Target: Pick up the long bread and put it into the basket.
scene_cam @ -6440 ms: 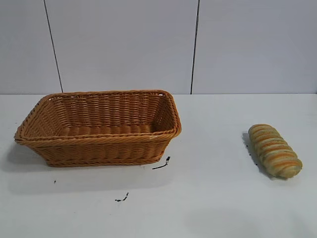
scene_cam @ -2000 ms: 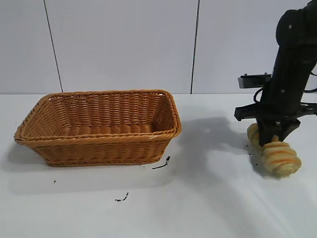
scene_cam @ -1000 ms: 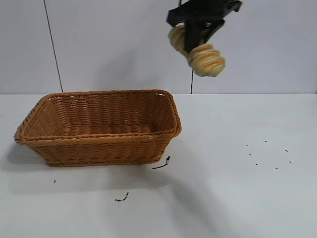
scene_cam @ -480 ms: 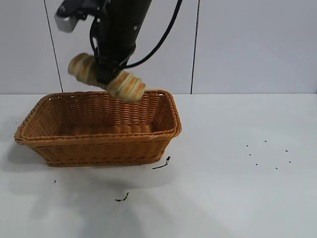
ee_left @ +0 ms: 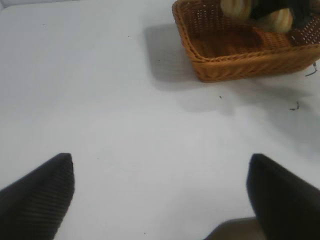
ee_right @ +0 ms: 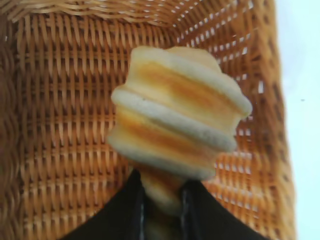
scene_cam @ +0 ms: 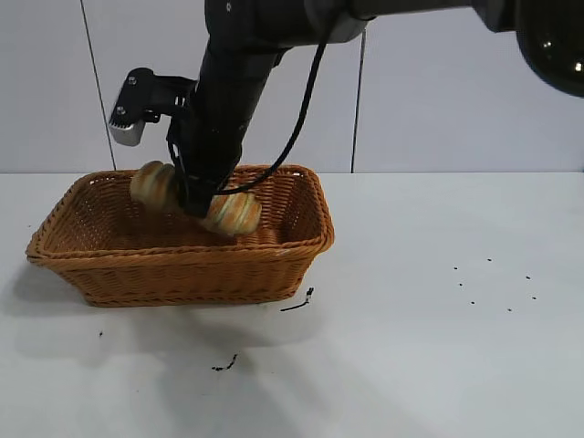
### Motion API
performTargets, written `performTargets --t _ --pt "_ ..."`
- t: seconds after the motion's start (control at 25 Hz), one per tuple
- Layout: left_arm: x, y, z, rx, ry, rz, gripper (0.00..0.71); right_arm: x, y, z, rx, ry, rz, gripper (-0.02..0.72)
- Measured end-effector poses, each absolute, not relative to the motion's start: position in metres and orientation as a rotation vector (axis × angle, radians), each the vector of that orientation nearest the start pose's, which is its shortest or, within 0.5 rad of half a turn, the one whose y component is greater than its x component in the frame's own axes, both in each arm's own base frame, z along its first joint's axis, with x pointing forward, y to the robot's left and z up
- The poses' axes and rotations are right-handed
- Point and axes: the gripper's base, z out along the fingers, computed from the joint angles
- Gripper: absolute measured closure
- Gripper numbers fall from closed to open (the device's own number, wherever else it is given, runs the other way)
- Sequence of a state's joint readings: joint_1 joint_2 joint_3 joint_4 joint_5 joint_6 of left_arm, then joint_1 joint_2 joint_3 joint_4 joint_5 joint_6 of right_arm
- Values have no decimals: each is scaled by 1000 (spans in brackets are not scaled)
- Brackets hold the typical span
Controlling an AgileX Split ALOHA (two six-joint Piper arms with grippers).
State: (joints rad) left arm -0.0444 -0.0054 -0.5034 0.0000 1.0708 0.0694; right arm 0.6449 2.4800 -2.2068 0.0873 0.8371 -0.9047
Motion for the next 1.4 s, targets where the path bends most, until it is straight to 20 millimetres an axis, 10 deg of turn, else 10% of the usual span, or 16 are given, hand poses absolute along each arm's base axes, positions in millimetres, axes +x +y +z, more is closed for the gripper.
performTargets --t 0.4,0.68,1.4 --pt "-7 0 277 116 2042 16 14 432 326 201 -1644 1910 30 66" --pt "-7 0 277 116 2042 16 14 441 284 271 -854 2284 277 64" --pt "-7 0 277 116 2042 16 14 499 27 274 -44 2652 93 64"
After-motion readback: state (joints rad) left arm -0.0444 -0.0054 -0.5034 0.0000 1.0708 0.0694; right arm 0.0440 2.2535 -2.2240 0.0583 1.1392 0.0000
